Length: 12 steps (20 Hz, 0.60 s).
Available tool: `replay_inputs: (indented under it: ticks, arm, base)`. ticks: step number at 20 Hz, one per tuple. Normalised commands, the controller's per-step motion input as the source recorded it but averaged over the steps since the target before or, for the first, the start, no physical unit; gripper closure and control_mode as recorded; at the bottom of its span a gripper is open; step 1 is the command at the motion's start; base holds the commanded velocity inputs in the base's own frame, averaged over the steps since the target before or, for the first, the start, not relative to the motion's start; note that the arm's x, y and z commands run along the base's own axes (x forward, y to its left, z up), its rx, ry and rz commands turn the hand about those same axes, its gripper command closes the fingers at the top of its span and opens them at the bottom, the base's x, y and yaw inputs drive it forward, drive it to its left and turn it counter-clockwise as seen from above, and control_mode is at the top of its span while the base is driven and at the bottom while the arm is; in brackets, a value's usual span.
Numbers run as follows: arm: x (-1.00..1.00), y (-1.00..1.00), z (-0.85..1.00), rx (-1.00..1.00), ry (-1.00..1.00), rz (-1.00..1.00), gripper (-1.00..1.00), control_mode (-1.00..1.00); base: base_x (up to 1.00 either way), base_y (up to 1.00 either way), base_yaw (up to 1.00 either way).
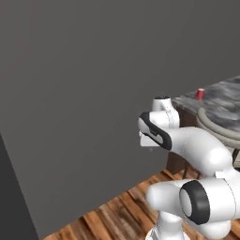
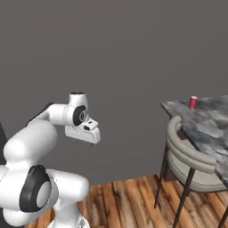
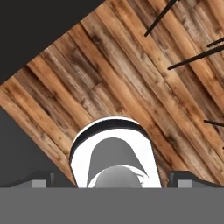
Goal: Four empty soda cans are scattered around the kitchen. Gather all the cans and cluster them next to the stove for recycling.
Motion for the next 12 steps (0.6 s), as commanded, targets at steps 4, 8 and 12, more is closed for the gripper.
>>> replay_inputs:
  ticks: [4, 8, 12]
  arm:
    - [0.00, 0.00, 0.00, 0.00, 0.00, 0.00, -1.00, 1.00]
    - [0.00, 0.00, 0.00, 0.00, 0.00, 0.00, -1.00, 1.00]
    - [0.00, 0.00, 0.00, 0.00, 0.00, 0.00, -1.00, 1.00]
  base:
    - [0.56, -0.11, -0.21]
    - [0.40, 0.00, -0.31]
    - [0.49, 0.00, -0.28]
